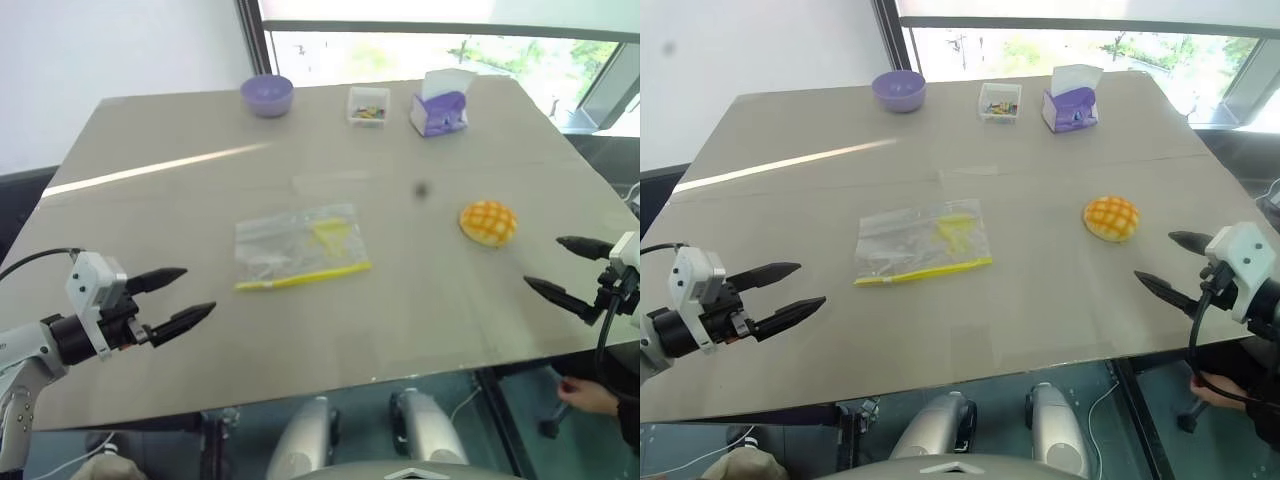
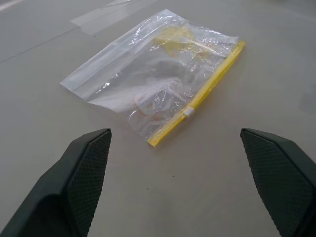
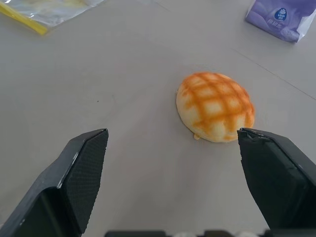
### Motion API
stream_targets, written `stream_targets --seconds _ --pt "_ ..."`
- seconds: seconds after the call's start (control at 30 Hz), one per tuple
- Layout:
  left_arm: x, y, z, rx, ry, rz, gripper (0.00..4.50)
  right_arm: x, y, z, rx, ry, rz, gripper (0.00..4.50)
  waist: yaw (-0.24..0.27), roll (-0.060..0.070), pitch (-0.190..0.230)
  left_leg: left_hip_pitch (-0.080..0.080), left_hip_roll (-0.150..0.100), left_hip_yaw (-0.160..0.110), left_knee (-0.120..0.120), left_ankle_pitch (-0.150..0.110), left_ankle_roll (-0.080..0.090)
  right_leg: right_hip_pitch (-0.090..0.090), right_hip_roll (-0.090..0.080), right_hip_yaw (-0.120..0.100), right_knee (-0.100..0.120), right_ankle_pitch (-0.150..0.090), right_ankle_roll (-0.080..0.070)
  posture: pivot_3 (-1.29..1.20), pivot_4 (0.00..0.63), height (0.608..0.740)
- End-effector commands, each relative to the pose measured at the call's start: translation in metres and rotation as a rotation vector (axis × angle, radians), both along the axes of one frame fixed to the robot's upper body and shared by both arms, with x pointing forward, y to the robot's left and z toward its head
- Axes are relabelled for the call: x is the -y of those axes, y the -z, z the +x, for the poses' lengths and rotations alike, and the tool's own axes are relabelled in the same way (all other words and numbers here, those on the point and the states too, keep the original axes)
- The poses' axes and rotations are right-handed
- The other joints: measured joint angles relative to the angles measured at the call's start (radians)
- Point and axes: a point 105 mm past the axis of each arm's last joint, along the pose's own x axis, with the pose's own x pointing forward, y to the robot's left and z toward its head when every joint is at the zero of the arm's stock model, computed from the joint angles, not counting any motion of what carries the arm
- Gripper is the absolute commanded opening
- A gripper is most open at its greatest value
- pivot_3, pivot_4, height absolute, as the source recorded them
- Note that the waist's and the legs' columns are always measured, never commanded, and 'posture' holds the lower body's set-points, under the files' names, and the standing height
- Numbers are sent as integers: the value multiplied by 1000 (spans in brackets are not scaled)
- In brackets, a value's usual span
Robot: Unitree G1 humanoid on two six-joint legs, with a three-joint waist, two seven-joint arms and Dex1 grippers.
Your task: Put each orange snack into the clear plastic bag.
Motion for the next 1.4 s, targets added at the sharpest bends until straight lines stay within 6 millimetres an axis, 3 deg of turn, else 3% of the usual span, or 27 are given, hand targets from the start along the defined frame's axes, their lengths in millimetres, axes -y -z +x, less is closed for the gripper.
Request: stream_targets --seconds 0.03,0.37,0.57,0.67,0.83,0.9,0.93,1.03,1.1,1.17,1.4 --pt "0 -13 2 51 13 24 4431 1 -17 3 70 -2 -16 4500 0 0 0 0 0 0 0 0 0 0 0 0 0 0 0 0 150 740" --pt "22 -31 24 129 48 -35 4431 -22 -22 13 120 -37 60 4500 0 0 1 0 0 0 0 0 0 0 1 0 -1 0 0 0 150 740" --pt "36 -41 40 191 37 -4 4431 -74 -27 20 184 -155 139 4500 -3 0 1 0 0 0 0 0 0 0 0 0 0 0 0 0 150 740" --pt "38 -40 44 194 38 7 4431 -90 -26 23 208 -171 151 4500 -1 0 1 0 1 -1 -1 0 0 0 1 0 0 0 0 0 150 740" --pt "40 -41 45 198 33 7 4431 -92 -33 26 239 -181 173 4500 -1 0 1 -2 -3 -3 -1 0 0 0 -2 -1 -1 3 -2 0 150 740" --pt "41 -41 44 199 36 8 4431 -90 -35 28 243 -172 180 4500 -21 4 3 -8 -14 -24 0 1 0 2 -10 -20 -1 4 -1 0 150 740" --pt "41 -42 44 198 36 9 4431 -89 -35 28 243 -172 184 4500 -24 7 5 -11 -37 -63 0 6 -3 9 -27 -49 7 -8 5 0 150 740" --pt "39 -41 43 195 34 22 4431 -89 -33 28 245 -174 174 4500 -25 16 10 -10 -64 -113 -2 10 -8 19 -40 -77 10 -21 9 0 150 740" --pt "38 -39 42 190 34 51 4431 -88 -32 28 250 -170 166 4500 -24 16 10 -10 -85 -146 -4 13 -13 21 -56 -99 23 -37 9 0 150 740" --pt "38 -36 41 192 44 117 4431 -89 -31 27 250 -171 168 4500 -2 17 10 -10 -80 -141 -7 16 -19 15 -57 -92 29 -39 2 0 150 740" --pt "40 -27 40 186 155 339 4431 -110 -23 14 193 -277 191 4500 19 17 11 -9 -75 -121 -16 15 -17 8 -57 -73 24 -38 1 0 150 740"
